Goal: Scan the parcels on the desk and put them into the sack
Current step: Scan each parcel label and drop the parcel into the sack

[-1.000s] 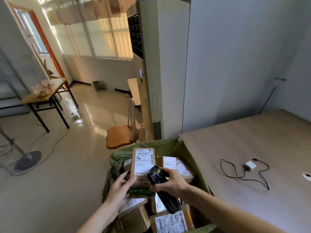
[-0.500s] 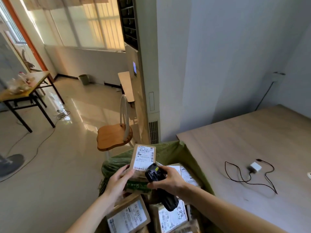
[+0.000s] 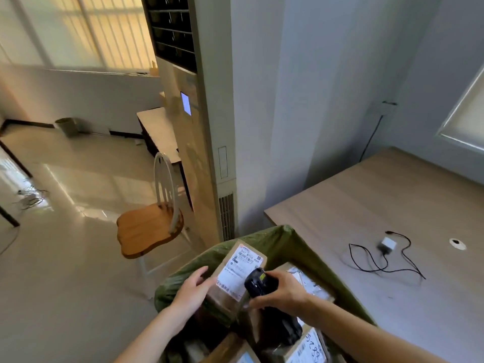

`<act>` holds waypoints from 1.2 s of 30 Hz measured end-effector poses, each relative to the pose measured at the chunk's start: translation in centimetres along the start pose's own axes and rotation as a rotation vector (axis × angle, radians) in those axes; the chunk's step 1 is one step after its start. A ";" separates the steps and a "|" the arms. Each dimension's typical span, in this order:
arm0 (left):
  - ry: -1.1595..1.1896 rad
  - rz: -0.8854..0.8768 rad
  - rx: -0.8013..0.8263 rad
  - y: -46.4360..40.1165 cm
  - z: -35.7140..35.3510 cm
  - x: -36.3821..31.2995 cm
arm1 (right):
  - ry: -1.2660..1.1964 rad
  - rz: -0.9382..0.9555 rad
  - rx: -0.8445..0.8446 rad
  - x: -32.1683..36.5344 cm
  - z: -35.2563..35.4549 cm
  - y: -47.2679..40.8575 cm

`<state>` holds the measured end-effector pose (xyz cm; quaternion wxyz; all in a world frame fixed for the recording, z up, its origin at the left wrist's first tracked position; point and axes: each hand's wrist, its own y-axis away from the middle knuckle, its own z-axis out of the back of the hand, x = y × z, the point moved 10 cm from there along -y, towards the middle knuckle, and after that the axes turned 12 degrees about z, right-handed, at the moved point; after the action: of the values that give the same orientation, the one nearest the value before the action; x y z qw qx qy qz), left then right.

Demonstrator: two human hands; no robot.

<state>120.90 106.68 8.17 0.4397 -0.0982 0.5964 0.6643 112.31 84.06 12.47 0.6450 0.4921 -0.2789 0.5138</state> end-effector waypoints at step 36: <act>-0.375 -0.801 0.412 41.0 -42.3 -16.1 | 0.146 -0.251 -0.881 -10.4 29.2 62.0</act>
<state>85.04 66.04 36.22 0.7708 -0.1095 0.5413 0.3175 55.22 52.33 35.62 0.8678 0.1635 -0.3628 0.2976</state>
